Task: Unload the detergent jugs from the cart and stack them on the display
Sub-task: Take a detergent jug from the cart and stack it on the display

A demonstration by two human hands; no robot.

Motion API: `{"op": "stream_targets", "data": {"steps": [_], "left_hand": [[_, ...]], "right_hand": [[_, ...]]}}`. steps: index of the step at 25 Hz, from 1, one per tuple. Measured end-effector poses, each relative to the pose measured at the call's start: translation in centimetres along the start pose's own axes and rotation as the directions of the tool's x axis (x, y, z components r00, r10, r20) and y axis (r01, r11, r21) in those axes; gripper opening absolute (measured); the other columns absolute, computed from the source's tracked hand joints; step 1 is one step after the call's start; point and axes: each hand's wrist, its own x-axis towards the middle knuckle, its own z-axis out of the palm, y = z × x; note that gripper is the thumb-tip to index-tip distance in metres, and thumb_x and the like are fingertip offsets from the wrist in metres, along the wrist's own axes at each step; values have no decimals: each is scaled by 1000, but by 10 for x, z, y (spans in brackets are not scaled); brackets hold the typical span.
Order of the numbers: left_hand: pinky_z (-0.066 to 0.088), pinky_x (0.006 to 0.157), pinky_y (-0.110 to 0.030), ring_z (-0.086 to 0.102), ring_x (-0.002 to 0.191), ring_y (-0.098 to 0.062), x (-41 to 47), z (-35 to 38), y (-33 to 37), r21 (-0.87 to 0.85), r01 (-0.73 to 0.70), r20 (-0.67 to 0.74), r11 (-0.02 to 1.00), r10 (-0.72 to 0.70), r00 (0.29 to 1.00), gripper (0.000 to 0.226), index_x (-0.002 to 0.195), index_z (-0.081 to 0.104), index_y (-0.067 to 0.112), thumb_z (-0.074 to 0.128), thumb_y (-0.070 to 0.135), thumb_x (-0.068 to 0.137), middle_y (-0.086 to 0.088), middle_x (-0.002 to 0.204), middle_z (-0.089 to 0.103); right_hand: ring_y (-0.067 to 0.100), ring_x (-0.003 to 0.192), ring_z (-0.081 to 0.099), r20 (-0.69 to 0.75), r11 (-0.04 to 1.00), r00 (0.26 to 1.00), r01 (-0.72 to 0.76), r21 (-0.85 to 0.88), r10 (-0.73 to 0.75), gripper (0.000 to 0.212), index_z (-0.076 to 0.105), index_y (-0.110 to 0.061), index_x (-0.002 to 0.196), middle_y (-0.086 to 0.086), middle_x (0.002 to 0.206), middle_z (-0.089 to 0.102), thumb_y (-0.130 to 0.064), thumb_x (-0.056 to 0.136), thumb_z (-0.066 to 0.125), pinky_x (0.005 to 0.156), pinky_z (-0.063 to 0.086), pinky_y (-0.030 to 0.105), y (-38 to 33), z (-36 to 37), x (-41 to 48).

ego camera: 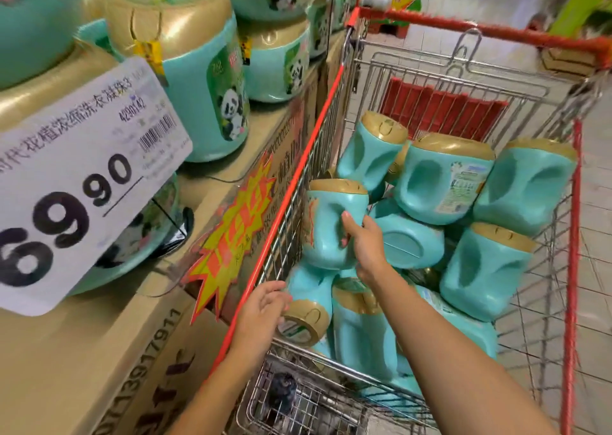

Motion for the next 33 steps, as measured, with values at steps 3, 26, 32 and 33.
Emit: {"op": "stream_targets", "data": {"steps": [3, 26, 32, 33], "left_hand": [[51, 69, -15, 69, 88, -4, -1, 8, 20, -84, -44, 19, 995, 46, 999, 31, 116, 59, 19, 68, 17, 87, -2, 106, 70], [60, 64, -35, 74, 90, -23, -136, 1, 100, -355, -219, 40, 909, 249, 968, 72, 115, 61, 44, 95, 36, 51, 0, 105, 75], [60, 63, -35, 74, 88, -24, -207, -26, 95, -388, -385, -274, 837, 295, 916, 68, 118, 61, 40, 89, 38, 55, -2, 104, 76], [60, 63, -34, 74, 88, -24, -220, -31, 91, -379, -414, -326, 827, 300, 897, 68, 119, 61, 38, 88, 38, 56, -2, 104, 76]], "right_hand": [[11, 44, 36, 3, 997, 1000, 28, 73, -29, 33, 45, -16, 66, -1, 53, 43, -23, 93, 62, 46, 32, 23, -28, -33, -34], [30, 99, 64, 9, 954, 998, 60, 292, -65, 47, 74, -17, 102, 13, 108, 71, -55, 76, 69, 93, 48, 49, -48, -58, -206], [16, 84, 65, 350, 976, 928, 54, 212, -127, 36, 76, -22, 94, 1, 95, 73, -52, 81, 64, 77, 50, 35, -67, -30, -228], [14, 78, 63, 406, 977, 904, 51, 207, -134, 34, 76, -21, 91, 1, 89, 71, -51, 81, 63, 74, 49, 33, -68, -24, -234]]}}
